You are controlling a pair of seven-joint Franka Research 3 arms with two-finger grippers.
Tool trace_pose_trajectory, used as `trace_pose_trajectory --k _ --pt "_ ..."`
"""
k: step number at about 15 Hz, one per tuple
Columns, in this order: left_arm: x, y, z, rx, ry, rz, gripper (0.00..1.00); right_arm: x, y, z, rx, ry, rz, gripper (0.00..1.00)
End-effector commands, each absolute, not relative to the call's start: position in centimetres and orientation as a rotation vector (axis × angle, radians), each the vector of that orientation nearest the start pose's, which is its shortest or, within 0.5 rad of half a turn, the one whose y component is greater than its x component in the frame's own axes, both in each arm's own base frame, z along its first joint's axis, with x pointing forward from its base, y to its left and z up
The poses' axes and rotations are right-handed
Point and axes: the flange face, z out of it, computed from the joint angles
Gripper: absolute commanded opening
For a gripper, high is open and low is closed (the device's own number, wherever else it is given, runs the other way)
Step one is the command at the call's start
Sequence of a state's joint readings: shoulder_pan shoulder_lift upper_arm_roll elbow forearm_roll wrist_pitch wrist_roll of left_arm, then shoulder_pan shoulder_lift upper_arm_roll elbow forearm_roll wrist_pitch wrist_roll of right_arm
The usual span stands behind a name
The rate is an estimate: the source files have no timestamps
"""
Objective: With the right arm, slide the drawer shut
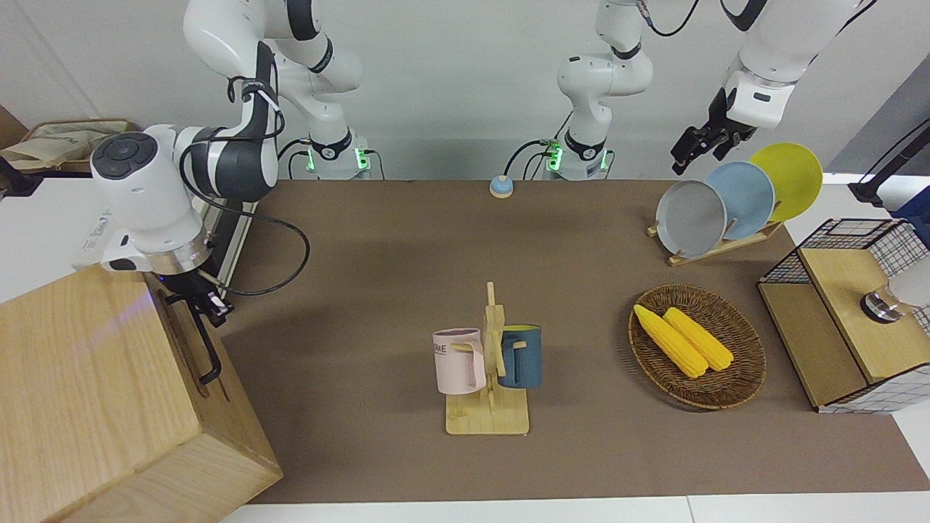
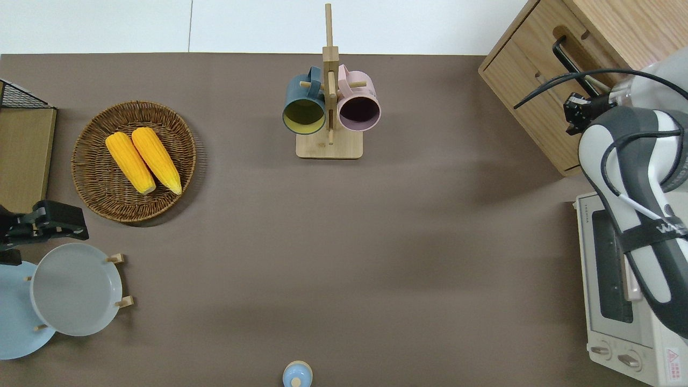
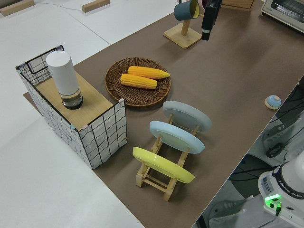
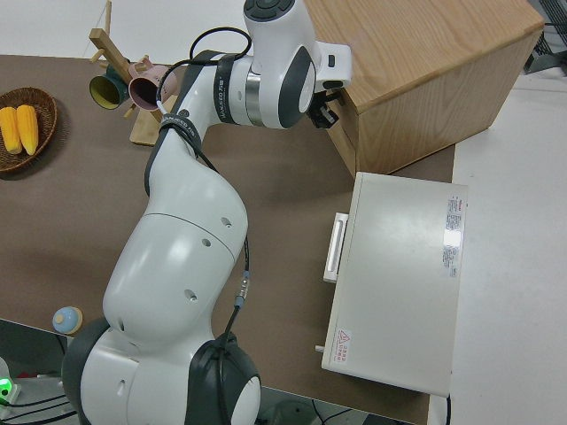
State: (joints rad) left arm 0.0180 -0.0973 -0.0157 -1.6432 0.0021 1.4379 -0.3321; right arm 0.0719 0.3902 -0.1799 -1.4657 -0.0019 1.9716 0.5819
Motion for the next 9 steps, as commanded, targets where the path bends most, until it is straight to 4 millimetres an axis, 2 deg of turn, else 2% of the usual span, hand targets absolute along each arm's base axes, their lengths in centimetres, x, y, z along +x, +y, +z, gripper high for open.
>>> trace_pose_trajectory --k 1,6,7,9 --pt "50.6 0.0 63.6 -3.081 -0.503 0.156 0.99 68.0 -5.0 50.4 -3.028 0.972 -0.268 0.000" --pt "50.6 0.1 63.6 -3.081 -0.505 0.156 0.99 65.4 -1.3 52.7 -3.073 0.830 -0.169 0.008" --pt "50.6 0.1 63.6 -3.081 -0.505 0.156 0.99 64.8 -0.3 53.2 -3.087 0.792 -0.132 0.072" --pt "50.6 0.1 63.6 -3.081 -0.505 0.156 0.99 63.8 0.6 54.0 -3.122 0.677 -0.068 0.296"
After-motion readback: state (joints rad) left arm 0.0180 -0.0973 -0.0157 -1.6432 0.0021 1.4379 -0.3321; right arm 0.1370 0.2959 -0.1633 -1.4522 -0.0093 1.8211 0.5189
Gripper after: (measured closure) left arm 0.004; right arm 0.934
